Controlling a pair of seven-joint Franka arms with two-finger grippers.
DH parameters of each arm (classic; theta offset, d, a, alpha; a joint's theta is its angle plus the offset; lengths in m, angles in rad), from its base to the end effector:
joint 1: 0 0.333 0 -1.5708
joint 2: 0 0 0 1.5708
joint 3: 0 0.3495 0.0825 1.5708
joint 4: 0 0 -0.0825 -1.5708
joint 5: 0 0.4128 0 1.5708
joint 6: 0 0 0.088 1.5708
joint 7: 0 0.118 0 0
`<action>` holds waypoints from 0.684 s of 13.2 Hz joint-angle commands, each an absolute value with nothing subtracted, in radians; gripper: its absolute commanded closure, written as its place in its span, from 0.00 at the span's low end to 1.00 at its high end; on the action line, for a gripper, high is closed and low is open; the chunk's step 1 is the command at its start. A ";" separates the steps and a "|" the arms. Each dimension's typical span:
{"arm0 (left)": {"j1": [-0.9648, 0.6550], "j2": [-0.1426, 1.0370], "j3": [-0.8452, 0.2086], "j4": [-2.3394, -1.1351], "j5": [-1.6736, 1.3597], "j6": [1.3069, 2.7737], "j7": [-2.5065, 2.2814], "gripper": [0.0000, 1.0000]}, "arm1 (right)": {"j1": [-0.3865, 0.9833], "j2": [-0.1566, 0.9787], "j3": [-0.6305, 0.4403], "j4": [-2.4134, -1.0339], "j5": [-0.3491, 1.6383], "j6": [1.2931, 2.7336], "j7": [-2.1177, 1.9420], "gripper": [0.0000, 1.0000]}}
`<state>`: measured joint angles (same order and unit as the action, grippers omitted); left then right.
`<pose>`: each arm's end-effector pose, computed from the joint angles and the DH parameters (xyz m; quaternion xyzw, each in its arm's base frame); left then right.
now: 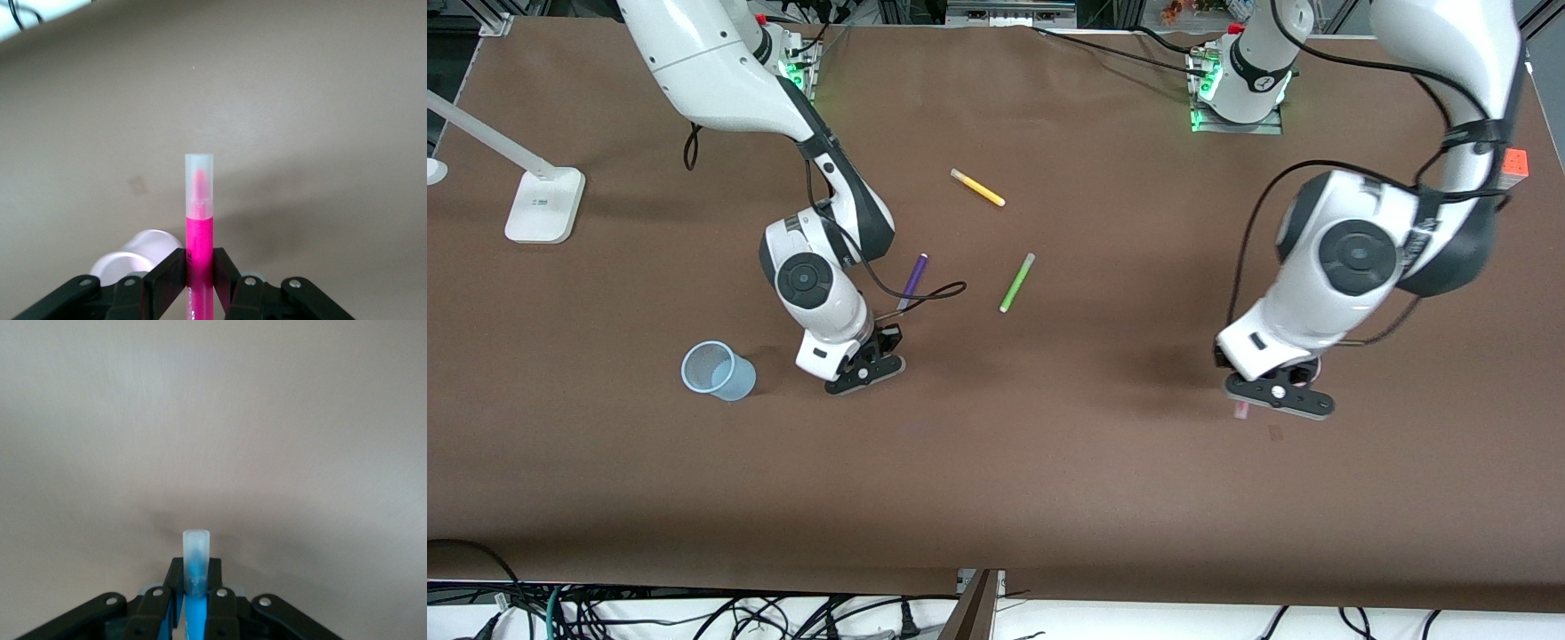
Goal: Place pink and blue markers in matching cups
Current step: 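Carry pink to the pink cup while the right gripper carries blue to its cup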
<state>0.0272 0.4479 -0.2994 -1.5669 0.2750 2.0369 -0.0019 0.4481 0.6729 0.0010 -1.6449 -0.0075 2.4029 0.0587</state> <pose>0.7095 -0.1486 0.4055 -0.9820 0.1777 -0.0306 0.0567 0.6658 0.3207 0.2249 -0.9796 -0.1963 -0.0418 0.0084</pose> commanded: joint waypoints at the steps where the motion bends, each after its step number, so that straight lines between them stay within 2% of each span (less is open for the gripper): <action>1: 0.112 0.388 -0.313 -1.603 0.234 2.028 0.302 1.00 | 0.445 0.629 -0.035 -1.551 -0.015 2.271 -0.058 0.86; 3: 0.194 0.385 -0.313 -1.612 0.140 2.034 0.568 1.00 | 0.427 0.600 -0.073 -1.496 0.001 2.163 -0.202 0.86; 5: 0.274 0.390 -0.313 -1.626 0.004 2.048 0.821 1.00 | 0.370 0.556 -0.071 -1.491 0.046 2.117 -0.360 0.86; 9: 0.408 0.406 -0.313 -1.768 -0.418 2.140 1.300 1.00 | 0.305 0.483 -0.075 -1.496 0.193 2.017 -0.731 0.86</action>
<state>0.3639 0.4175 -0.2981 -1.6736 -0.2682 2.0820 1.1281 0.3268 0.5214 -0.0822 -1.4884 0.1468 2.0749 -0.6147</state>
